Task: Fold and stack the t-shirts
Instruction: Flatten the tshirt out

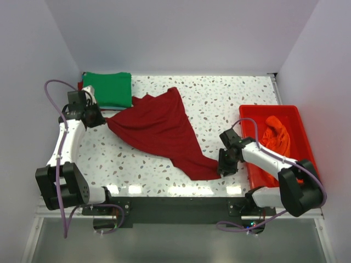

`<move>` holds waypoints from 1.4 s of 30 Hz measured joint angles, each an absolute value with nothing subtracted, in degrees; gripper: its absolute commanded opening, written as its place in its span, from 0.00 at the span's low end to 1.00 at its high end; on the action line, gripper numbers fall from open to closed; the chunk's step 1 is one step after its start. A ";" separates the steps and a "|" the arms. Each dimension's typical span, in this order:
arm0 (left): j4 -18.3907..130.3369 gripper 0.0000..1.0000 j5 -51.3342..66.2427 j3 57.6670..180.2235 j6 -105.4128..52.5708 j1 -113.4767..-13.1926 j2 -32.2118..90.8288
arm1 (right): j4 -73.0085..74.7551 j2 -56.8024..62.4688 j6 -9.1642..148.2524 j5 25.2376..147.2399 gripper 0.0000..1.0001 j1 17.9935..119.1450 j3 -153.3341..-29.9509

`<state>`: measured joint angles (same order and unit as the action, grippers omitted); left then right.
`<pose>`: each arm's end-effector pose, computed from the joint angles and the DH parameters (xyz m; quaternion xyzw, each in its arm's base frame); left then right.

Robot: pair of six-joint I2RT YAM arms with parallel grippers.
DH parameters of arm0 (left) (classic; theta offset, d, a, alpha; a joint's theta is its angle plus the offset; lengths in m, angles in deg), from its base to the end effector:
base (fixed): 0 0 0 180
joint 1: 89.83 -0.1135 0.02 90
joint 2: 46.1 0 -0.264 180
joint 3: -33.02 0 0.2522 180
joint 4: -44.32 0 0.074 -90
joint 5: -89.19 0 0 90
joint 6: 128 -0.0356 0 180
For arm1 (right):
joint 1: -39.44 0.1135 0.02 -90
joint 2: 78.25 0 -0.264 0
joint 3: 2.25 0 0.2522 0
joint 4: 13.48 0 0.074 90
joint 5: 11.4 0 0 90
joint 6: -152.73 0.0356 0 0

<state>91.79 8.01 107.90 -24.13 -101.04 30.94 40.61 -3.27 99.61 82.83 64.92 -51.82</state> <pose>0.2792 0.0498 0.2781 -0.1773 0.9192 -0.0801 0.3423 0.1788 0.0881 0.1526 0.0955 0.9905 0.0788 0.0592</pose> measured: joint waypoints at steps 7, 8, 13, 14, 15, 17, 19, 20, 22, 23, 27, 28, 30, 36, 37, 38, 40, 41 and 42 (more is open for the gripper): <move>91.73 0.00 8.03 107.92 -24.13 -101.04 31.22 | 40.90 -3.09 99.61 82.32 0.30 65.57 -51.84; 91.73 0.00 8.03 107.92 -24.13 -101.04 31.29 | 40.92 -2.94 99.63 82.26 0.30 65.77 -51.93; 91.68 0.00 8.03 107.90 -24.13 -101.04 31.88 | 40.94 -2.90 99.94 81.21 0.30 67.71 -52.13; 91.68 0.00 8.03 107.90 -24.13 -101.04 31.90 | 40.92 -2.96 100.14 81.06 0.30 68.04 -52.13; 91.66 0.00 8.03 107.92 -24.13 -101.04 31.90 | 40.90 -3.01 100.33 80.93 0.31 68.37 -52.13; 91.64 0.00 8.03 107.90 -24.13 -101.04 31.90 | 40.86 -3.03 100.77 80.82 0.31 68.89 -52.13; 91.64 0.00 8.03 107.92 -24.13 -101.04 31.92 | 40.79 -3.03 101.19 80.77 0.31 69.29 -52.13; 91.62 0.00 8.03 107.90 -24.13 -101.04 31.96 | 40.75 -3.03 101.38 80.75 0.31 69.53 -52.13; 91.59 0.00 8.06 107.92 -24.13 -101.04 32.25 | 40.64 -2.98 101.62 80.71 0.31 70.05 -52.13; 91.59 0.00 8.06 107.90 -24.13 -101.04 32.42 | 40.55 -2.94 101.78 80.69 0.31 70.29 -52.13; 91.59 0.00 8.21 107.92 -24.13 -101.04 33.10 | 40.40 -2.41 101.82 81.03 0.20 70.62 -52.13; 91.59 0.00 8.30 107.92 -24.13 -101.04 33.19 | 40.42 -2.11 101.84 81.17 0.07 70.62 -52.13; 91.59 0.00 8.45 107.92 -24.11 -101.04 33.23 | 40.37 -1.65 101.82 81.52 0.00 70.62 -52.13; 91.59 0.00 8.65 107.92 -24.11 -101.04 33.41 | 41.29 -1.61 101.95 82.65 0.00 70.82 -53.09; 91.62 0.00 8.65 107.92 -24.13 -101.04 33.41 | 42.56 -1.91 102.00 82.78 0.00 71.08 -53.70; 91.59 0.00 8.65 107.92 -24.13 -101.04 33.41 | 44.27 -2.46 102.02 82.72 0.00 71.28 -54.82; 91.59 0.00 8.62 107.92 -24.09 -101.04 33.41 | 48.57 -4.27 101.95 82.35 0.00 71.23 -59.19; 91.57 0.00 8.65 107.92 -24.02 -101.04 33.41 | 50.52 -5.43 101.80 82.04 0.00 70.97 -62.53; 91.44 0.00 8.71 107.90 -23.76 -101.04 33.41 | 52.09 -6.33 101.43 81.71 0.00 70.32 -66.38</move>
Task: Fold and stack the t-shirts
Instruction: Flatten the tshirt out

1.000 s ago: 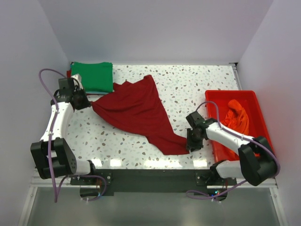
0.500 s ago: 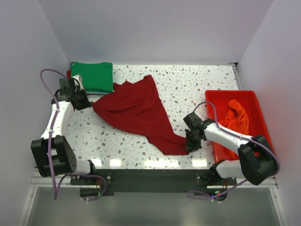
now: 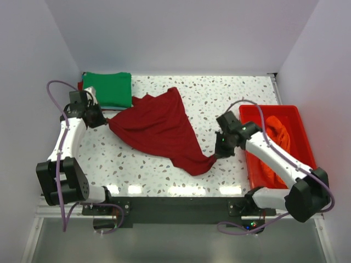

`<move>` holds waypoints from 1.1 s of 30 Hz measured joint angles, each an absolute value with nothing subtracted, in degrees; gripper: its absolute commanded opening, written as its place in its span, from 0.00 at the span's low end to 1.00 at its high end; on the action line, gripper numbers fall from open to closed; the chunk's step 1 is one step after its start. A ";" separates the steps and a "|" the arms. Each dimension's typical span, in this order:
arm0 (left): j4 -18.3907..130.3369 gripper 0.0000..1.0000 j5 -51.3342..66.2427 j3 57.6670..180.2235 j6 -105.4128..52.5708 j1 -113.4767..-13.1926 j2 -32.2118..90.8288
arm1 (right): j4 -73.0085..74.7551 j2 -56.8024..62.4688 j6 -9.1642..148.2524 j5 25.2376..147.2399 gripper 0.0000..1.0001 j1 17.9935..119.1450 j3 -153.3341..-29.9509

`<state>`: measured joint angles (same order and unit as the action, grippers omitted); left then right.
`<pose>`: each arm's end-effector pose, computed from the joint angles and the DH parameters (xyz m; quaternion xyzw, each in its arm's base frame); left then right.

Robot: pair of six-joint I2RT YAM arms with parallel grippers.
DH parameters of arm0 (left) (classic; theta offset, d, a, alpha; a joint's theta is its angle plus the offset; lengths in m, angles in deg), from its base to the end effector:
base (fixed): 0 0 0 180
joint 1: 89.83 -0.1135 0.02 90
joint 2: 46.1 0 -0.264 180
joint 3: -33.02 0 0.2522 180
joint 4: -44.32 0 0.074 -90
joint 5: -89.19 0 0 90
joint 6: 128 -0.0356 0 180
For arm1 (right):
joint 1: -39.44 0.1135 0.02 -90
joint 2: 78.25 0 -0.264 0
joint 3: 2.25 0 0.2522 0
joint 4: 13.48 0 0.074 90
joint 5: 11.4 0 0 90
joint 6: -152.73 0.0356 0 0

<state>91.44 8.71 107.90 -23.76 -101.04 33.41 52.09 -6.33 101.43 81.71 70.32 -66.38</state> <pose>0.2865 0.0508 0.2670 -0.1809 0.9244 -0.0870 0.3243 0.1872 0.1142 0.2253 0.0635 0.9871 0.1046 0.1035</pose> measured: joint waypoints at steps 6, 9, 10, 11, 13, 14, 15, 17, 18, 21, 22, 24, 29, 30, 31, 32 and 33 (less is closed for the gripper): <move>89.26 0.00 9.54 108.99 -19.91 -99.53 33.78 | 56.70 -2.57 96.47 81.06 0.00 61.49 -92.87; 89.50 0.00 9.91 115.83 -17.09 -97.21 36.64 | 57.86 4.38 94.13 81.08 0.00 57.24 -106.05; 89.54 0.00 10.11 118.96 -16.09 -96.64 37.82 | 58.41 7.14 93.62 81.06 0.00 56.39 -110.64; 89.37 0.00 10.29 123.26 -14.80 -96.03 39.24 | 58.28 9.41 93.27 81.12 0.00 55.89 -114.44; 89.06 0.00 10.72 132.58 -12.55 -95.27 41.58 | 59.72 15.38 92.84 81.17 0.00 54.93 -125.15; 88.32 0.00 10.94 137.82 -11.02 -94.98 42.54 | 60.11 17.89 92.71 81.17 0.00 54.64 -130.46; 87.73 0.00 11.09 141.19 -10.06 -94.89 42.85 | 60.68 20.21 92.71 81.21 0.00 54.38 -135.88; 86.98 0.00 11.33 148.62 -7.61 -94.83 43.05 | 60.16 23.20 92.71 81.19 0.00 54.05 -144.73; 86.37 0.00 11.44 151.81 -6.38 -94.83 42.65 | 60.09 23.68 92.73 81.17 0.00 53.99 -148.19; 83.42 0.00 11.47 156.55 -3.52 -94.83 39.94 | 56.40 21.15 92.75 81.03 0.00 54.01 -151.10; 82.65 0.00 11.44 156.88 -2.82 -94.83 38.24 | 55.02 19.27 92.75 80.97 0.00 54.01 -150.90; 82.00 0.00 11.27 156.95 -1.93 -94.83 34.54 | 50.56 14.09 92.51 80.16 0.00 54.03 -148.60; 80.80 0.00 8.45 157.16 -1.66 -94.83 25.76 | 42.67 1.32 89.89 75.75 0.00 53.99 -146.61; 80.75 0.00 7.47 157.75 -1.82 -94.83 24.03 | 41.12 -0.91 89.25 74.81 0.00 54.01 -146.70; 80.62 0.00 6.37 158.41 -2.12 -94.83 22.57 | 39.57 -2.94 88.51 73.93 0.00 54.01 -147.01; 80.34 0.00 5.21 159.07 -2.54 -94.83 21.23 | 38.17 -4.56 87.92 73.21 0.00 53.99 -147.38; 79.88 0.00 4.08 159.72 -3.02 -94.83 19.79 | 36.66 -6.13 87.29 72.40 0.00 54.01 -147.69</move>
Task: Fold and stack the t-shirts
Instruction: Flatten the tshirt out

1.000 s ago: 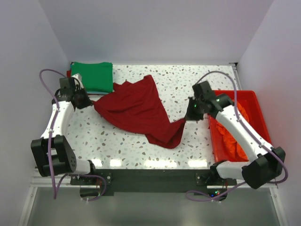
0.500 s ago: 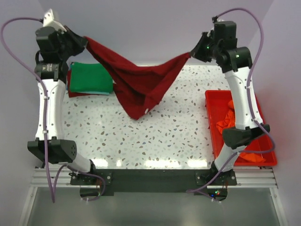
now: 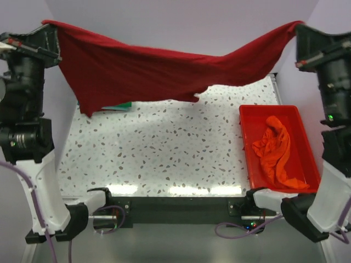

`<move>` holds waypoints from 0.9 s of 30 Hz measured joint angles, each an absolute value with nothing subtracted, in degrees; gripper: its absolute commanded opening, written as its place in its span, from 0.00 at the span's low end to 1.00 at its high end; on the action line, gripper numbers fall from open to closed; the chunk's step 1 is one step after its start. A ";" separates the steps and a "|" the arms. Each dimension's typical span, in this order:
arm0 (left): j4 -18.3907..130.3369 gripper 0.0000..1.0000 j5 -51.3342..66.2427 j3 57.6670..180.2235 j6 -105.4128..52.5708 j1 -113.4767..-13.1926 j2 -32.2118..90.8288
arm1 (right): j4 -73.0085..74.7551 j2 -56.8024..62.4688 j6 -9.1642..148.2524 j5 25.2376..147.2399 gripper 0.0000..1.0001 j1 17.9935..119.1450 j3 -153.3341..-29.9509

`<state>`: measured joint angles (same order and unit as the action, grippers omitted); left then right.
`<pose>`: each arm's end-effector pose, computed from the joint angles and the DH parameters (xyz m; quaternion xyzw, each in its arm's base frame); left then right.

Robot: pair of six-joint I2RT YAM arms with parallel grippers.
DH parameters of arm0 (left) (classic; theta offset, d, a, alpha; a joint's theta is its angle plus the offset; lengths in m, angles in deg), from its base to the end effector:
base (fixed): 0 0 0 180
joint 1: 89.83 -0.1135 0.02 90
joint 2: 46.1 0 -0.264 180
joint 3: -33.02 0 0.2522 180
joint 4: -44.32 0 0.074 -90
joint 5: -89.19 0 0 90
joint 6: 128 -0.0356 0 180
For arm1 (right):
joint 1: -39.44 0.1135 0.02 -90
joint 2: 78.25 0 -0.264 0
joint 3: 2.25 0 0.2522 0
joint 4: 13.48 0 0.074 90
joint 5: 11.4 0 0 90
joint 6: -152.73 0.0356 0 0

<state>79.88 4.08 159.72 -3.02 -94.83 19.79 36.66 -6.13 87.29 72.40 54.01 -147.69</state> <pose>0.1339 0.0087 0.6213 -0.1490 0.5151 -0.2403 0.8092 0.1093 0.0244 0.6494 0.0928 0.5438 0.2511 0.7954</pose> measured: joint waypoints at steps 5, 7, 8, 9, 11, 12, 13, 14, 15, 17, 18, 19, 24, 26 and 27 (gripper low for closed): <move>77.41 0.00 -2.37 160.62 -5.95 -94.83 13.60 | 30.82 -10.79 85.30 70.37 0.00 54.01 -151.14; 75.62 0.00 -4.73 160.60 -7.11 -94.83 11.66 | 29.14 -10.98 84.90 70.15 0.00 54.01 -151.97; 74.76 0.00 -5.39 160.38 -7.43 -94.83 11.07 | 28.35 -10.96 84.66 70.04 0.00 54.01 -151.97; 73.89 0.00 -5.82 159.85 -7.65 -94.83 10.59 | 28.05 -10.81 84.44 69.80 0.00 54.01 -151.84; 72.40 0.00 -5.84 157.84 -7.63 -94.83 10.41 | 27.83 -9.87 84.03 68.93 0.00 54.01 -151.01; 72.01 0.00 -5.54 156.47 -7.59 -94.83 10.61 | 27.72 -8.95 83.83 68.60 0.00 54.01 -150.48; 71.99 0.00 -4.91 154.83 -7.52 -94.83 11.16 | 27.70 -7.70 83.64 68.27 0.00 54.01 -149.81; 71.92 0.00 -3.90 153.03 -7.28 -94.83 12.16 | 27.61 -6.26 83.50 67.77 0.00 54.01 -149.00; 71.57 0.00 -2.85 150.85 -7.11 -94.83 13.41 | 27.61 -4.60 83.44 67.51 0.00 54.01 -148.14; 71.62 0.00 -0.34 146.63 -7.02 -94.83 17.23 | 27.63 -0.62 83.37 67.16 0.00 54.01 -145.89; 71.35 0.00 0.84 144.25 -7.02 -94.83 19.53 | 27.68 1.69 83.33 67.05 0.00 54.01 -144.82; 71.42 0.00 1.98 141.82 -7.02 -94.83 21.67 | 27.72 3.68 83.29 66.94 0.00 54.01 -143.99; 74.37 0.00 5.43 131.46 -7.19 -94.83 32.77 | 30.30 16.93 83.26 67.31 0.00 53.99 -141.61; 76.47 0.00 6.85 130.32 -7.32 -94.83 34.94 | 31.96 20.25 83.29 67.68 0.00 54.01 -141.11; 77.26 0.00 7.68 130.32 -7.43 -94.83 35.48 | 33.07 21.30 83.29 67.81 0.00 54.01 -140.82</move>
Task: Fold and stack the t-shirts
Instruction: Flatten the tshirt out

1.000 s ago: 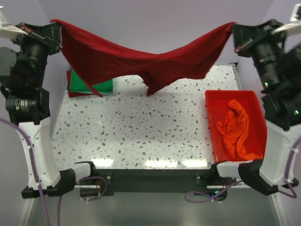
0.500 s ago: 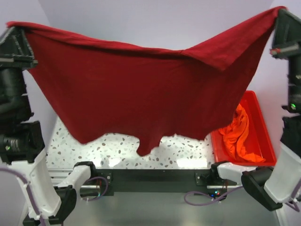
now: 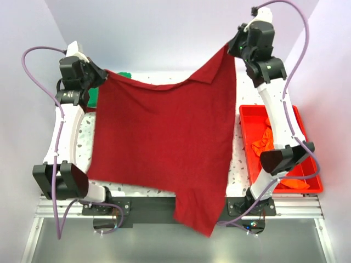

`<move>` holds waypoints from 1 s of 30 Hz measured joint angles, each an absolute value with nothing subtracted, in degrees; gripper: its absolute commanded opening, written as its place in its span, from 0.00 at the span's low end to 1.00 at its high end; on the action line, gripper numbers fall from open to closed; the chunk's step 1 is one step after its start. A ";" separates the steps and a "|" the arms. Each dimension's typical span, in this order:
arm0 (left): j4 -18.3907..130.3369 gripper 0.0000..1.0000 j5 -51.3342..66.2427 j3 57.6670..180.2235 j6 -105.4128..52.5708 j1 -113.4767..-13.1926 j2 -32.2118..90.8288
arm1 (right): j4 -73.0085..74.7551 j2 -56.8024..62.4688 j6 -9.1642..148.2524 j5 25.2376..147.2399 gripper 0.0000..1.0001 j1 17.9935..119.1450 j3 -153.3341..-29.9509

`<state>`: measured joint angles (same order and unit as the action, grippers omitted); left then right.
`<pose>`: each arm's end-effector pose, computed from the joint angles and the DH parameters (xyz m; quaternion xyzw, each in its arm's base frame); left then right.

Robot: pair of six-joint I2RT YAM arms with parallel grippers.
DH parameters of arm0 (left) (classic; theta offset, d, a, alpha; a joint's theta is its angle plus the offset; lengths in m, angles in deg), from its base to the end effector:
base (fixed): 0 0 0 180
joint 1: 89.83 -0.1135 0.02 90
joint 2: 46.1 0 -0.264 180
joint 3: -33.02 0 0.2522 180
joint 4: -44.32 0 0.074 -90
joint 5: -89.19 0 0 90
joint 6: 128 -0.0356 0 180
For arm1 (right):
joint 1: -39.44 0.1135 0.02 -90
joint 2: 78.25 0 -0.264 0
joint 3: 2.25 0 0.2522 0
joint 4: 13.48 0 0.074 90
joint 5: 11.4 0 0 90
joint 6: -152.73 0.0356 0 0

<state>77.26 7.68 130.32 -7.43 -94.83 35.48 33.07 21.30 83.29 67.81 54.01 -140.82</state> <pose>0.3276 0.0234 0.4107 -0.2034 0.7778 -0.1890 0.5638 0.3576 0.0861 0.5183 0.1010 0.7444 0.1306 0.6470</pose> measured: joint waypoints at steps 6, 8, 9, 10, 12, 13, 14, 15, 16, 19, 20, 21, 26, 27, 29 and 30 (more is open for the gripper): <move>76.99 0.00 10.85 130.48 -7.78 -94.83 32.12 | 35.33 18.66 83.29 68.05 0.00 54.01 -140.06; 76.97 0.00 11.20 130.52 -7.83 -94.83 29.69 | 35.37 15.20 83.26 68.03 0.00 53.99 -140.04; 76.99 0.00 11.20 130.54 -7.83 -94.83 28.23 | 35.30 13.08 83.24 67.99 0.00 53.99 -140.04; 76.99 0.00 11.18 130.54 -7.83 -94.83 26.94 | 35.22 11.20 83.20 67.90 0.00 54.01 -140.04; 76.86 0.00 11.07 130.54 -7.83 -94.83 23.16 | 34.74 6.31 83.02 67.64 0.00 54.01 -140.04; 76.60 0.00 10.90 130.59 -7.83 -94.83 21.06 | 34.10 3.75 82.87 67.55 0.00 53.99 -140.06; 76.51 0.00 10.64 130.83 -7.83 -94.83 18.83 | 33.34 1.26 82.61 67.48 0.00 53.99 -140.08; 76.47 0.00 10.24 131.24 -7.87 -94.83 16.60 | 32.64 -1.17 82.28 67.31 0.00 54.01 -140.19; 76.43 0.00 9.70 131.81 -7.94 -94.83 14.44 | 31.85 -3.38 81.89 67.11 0.00 53.99 -140.49; 75.29 0.00 7.84 133.97 -8.68 -94.83 7.68 | 28.77 -8.88 80.66 66.06 0.00 53.99 -141.19; 75.25 0.00 7.05 134.67 -8.92 -94.83 6.06 | 27.98 -10.50 80.34 65.95 0.00 54.01 -141.54; 75.31 0.00 5.96 135.72 -9.34 -94.83 4.42 | 27.19 -11.86 79.85 65.82 0.00 54.01 -141.98; 75.25 0.00 0.76 143.53 -12.13 -94.44 -1.26 | 24.07 -15.68 77.84 65.01 0.00 54.01 -145.30; 75.22 0.00 -0.16 144.75 -12.40 -94.22 -1.87 | 23.39 -15.88 77.60 64.97 0.00 54.01 -145.76; 75.18 0.00 -1.41 145.93 -12.88 -94.13 -2.61 | 22.54 -16.03 77.38 64.99 0.00 54.01 -146.00; 75.07 0.00 -1.91 145.97 -13.14 -94.13 -2.83 | 22.28 -16.03 77.28 65.01 0.00 54.01 -145.98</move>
<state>75.07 -1.91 145.97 -13.14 -94.13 -2.83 22.28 -16.03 77.28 65.01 54.01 -145.98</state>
